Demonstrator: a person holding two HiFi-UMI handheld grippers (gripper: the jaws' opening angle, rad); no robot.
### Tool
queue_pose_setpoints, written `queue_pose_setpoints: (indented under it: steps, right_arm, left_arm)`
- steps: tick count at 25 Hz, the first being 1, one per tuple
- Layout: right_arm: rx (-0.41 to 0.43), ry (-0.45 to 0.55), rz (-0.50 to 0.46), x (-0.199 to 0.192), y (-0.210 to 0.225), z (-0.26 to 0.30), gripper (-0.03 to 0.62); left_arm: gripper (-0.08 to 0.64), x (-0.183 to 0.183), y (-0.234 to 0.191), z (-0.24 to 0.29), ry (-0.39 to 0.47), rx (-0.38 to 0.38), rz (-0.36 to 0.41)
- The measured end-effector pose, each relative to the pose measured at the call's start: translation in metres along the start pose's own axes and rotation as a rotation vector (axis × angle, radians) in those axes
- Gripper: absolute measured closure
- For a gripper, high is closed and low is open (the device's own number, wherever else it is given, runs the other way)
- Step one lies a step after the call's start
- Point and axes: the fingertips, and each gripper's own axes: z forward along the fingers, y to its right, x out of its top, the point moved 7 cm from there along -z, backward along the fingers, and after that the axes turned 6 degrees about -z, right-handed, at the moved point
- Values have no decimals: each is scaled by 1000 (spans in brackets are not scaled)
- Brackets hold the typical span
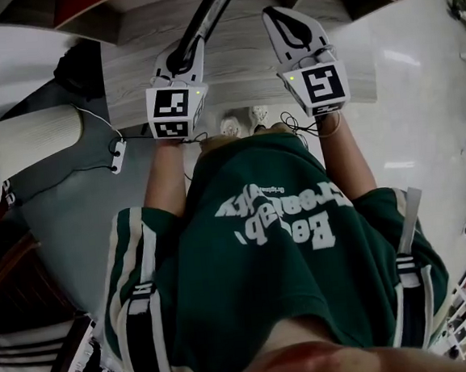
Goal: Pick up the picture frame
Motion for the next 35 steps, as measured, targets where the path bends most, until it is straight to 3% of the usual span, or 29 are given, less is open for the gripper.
queue_pose_setpoints:
  steps: [7, 26, 35]
  right_arm:
    - [-39, 1, -10, 11, -20, -10, 558]
    - [-135, 6, 3, 29, -81, -34, 558]
    - [-149, 7, -12, 34, -82, -39, 558]
  left_arm:
    - [534, 9, 3, -22, 45, -46, 13]
    - [534, 15, -12, -75, 119, -74, 54]
    - [534, 18, -11, -75, 124, -79, 65]
